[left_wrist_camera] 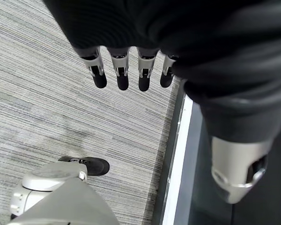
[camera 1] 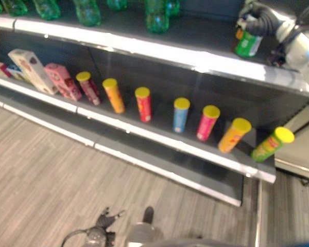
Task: Put the goods on the table back onto the shelves and tidy them up.
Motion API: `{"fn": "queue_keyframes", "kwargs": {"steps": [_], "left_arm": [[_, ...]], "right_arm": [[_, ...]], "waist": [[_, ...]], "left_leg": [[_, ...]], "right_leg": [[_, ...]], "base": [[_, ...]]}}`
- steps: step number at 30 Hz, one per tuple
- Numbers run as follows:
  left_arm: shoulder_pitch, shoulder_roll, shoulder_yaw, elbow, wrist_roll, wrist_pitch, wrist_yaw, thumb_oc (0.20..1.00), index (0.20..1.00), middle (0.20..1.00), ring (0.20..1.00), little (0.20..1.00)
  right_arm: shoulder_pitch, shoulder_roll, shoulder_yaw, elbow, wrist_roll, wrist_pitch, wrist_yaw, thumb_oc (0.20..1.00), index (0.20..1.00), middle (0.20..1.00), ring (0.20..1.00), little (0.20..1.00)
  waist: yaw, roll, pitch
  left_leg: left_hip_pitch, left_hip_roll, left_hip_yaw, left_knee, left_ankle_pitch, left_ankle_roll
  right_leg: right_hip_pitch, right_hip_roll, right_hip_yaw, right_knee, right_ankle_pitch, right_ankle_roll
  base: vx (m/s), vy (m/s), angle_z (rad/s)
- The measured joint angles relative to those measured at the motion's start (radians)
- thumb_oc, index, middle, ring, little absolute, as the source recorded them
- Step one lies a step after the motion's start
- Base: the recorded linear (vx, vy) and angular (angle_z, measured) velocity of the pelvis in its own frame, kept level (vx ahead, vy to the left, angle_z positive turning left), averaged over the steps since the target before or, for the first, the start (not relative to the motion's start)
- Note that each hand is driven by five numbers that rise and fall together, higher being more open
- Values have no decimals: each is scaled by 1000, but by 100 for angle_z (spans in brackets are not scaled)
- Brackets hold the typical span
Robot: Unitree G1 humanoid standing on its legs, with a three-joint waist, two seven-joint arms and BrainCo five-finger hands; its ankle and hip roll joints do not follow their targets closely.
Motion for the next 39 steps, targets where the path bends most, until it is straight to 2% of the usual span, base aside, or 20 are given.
{"fn": "queue_keyframes", "kwargs": {"steps": [16,17,18,19,34,39], "left_arm": [[0,0,0,-2,0,1,2,1000,1000,1000,1000,1000],[0,0,0,-2,0,1,3,1000,1000,1000,1000,1000],[0,0,0,-2,0,1,3,1000,1000,1000,1000,1000],[0,0,0,-2,0,1,3,1000,1000,1000,1000,1000],[0,0,2,-1,0,3,16,1000,1000,1000,1000,1000],[-3,-1,6,-1,0,5,20,1000,1000,1000,1000,1000]], "right_arm": [[1,12,3,-57,-19,-3,0,200,200,200,200,200],[1,12,3,-57,-19,-3,-1,564,564,564,564,564],[1,12,2,-57,-19,-3,-1,564,564,564,564,564],[1,14,2,-57,-19,-3,-1,1000,1000,1000,1000,1000],[1,29,-8,-63,-19,-1,-23,1000,1000,1000,1000,1000],[11,-33,-124,-188,-17,6,-89,1000,1000,1000,1000,1000]], "waist": [[-10,0,0],[-10,0,0],[-10,0,0],[-10,0,0],[-13,-1,1],[-19,-4,2]], "left_leg": [[1,2,5,-1,0,0],[1,2,6,-1,0,0],[1,2,6,-1,0,0],[1,2,6,0,0,0],[1,7,20,-2,0,0],[2,8,25,-9,0,0]], "right_leg": [[-3,1,9,1,1,1],[-3,1,9,1,1,1],[-3,1,9,1,1,1],[-3,1,9,1,1,1],[-12,2,23,0,6,1],[-16,-1,27,-3,6,1]], "base": [[0,0,0],[0,0,0],[0,0,0],[0,0,0],[-4,1,-1],[1,4,-1]]}}
